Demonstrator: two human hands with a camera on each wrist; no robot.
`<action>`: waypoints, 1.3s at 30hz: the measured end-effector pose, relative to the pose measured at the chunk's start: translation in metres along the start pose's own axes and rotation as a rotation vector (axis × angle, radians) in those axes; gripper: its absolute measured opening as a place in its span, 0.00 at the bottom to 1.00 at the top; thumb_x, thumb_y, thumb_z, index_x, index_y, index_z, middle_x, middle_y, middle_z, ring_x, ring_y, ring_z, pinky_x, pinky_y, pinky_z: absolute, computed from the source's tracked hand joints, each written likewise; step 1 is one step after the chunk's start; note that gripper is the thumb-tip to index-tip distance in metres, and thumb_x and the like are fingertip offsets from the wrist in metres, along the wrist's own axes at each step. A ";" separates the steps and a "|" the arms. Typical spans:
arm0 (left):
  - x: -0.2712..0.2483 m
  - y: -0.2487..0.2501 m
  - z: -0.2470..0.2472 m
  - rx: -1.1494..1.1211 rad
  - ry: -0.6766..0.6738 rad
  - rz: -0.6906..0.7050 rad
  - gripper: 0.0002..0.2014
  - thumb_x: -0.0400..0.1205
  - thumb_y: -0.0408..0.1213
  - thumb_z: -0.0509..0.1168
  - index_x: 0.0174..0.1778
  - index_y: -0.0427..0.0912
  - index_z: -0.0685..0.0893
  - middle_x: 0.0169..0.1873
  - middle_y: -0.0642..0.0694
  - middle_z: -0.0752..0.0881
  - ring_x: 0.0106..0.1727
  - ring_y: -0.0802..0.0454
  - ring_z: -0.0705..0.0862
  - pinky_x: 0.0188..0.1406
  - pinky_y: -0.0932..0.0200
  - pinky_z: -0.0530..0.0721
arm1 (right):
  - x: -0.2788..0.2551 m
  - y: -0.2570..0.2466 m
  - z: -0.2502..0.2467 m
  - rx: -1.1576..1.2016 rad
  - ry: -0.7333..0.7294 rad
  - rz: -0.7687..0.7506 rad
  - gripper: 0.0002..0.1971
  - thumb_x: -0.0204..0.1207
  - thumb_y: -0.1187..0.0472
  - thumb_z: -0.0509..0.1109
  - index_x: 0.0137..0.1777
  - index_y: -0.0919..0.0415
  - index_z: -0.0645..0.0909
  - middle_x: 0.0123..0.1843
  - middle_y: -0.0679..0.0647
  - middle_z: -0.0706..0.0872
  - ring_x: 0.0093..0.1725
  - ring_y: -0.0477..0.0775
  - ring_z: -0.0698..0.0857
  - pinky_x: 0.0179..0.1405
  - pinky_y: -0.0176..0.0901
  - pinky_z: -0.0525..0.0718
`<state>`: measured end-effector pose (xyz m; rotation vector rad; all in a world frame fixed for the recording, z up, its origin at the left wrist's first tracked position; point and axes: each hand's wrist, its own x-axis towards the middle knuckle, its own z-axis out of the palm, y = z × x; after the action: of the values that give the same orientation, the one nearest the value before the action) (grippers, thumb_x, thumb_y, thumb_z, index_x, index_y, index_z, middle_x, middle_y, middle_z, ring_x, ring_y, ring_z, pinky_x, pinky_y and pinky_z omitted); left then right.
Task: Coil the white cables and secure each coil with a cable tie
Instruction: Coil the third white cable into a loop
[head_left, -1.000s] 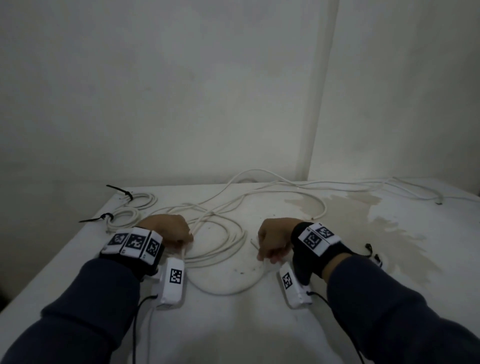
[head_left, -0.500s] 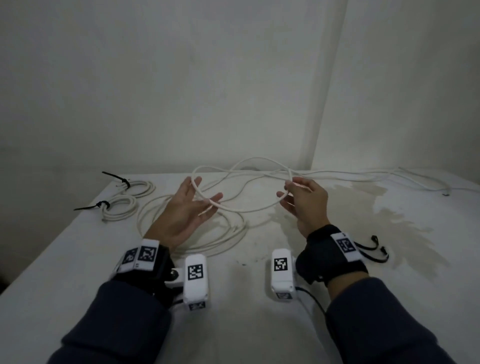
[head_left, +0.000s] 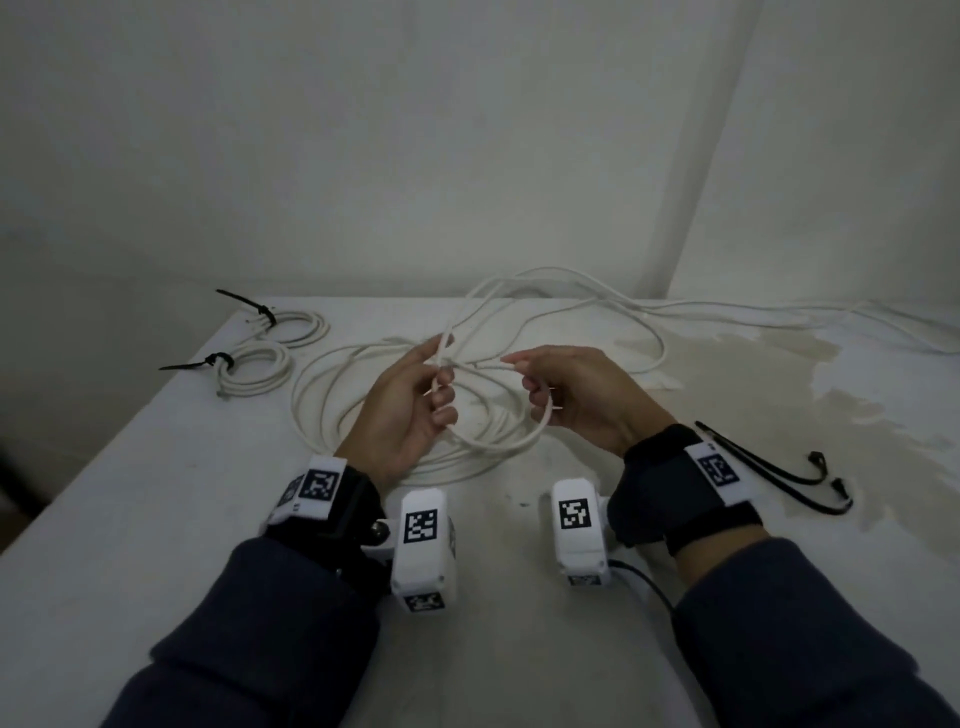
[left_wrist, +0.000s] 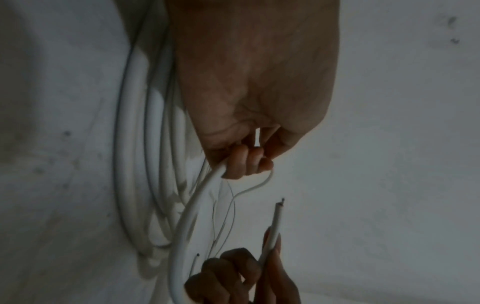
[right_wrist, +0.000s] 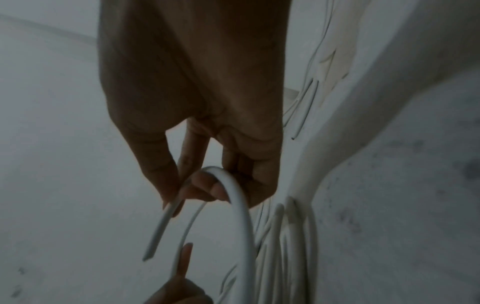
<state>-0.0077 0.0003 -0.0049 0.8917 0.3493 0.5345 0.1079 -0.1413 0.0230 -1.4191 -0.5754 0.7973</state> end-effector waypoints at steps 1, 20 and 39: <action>-0.002 -0.001 0.001 0.047 -0.031 -0.012 0.12 0.85 0.29 0.53 0.59 0.39 0.80 0.29 0.47 0.73 0.20 0.58 0.66 0.15 0.67 0.63 | 0.001 0.001 0.001 -0.024 -0.012 0.002 0.09 0.76 0.71 0.67 0.43 0.63 0.90 0.30 0.54 0.76 0.27 0.46 0.73 0.27 0.36 0.72; -0.016 -0.005 0.007 0.432 -0.274 -0.077 0.07 0.82 0.24 0.60 0.50 0.30 0.82 0.22 0.50 0.71 0.20 0.61 0.67 0.17 0.70 0.67 | -0.021 0.003 0.006 -0.161 0.088 0.010 0.04 0.73 0.70 0.73 0.38 0.65 0.87 0.29 0.53 0.84 0.24 0.43 0.78 0.23 0.30 0.77; -0.018 -0.002 0.009 0.318 -0.103 0.061 0.06 0.81 0.27 0.64 0.47 0.41 0.84 0.26 0.54 0.86 0.29 0.62 0.84 0.37 0.69 0.85 | -0.016 0.013 0.011 0.448 -0.067 0.039 0.09 0.80 0.58 0.66 0.52 0.63 0.84 0.42 0.57 0.89 0.40 0.50 0.88 0.42 0.41 0.89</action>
<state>-0.0168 -0.0169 0.0000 1.2363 0.3192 0.4939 0.0874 -0.1469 0.0134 -0.9975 -0.3892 0.9409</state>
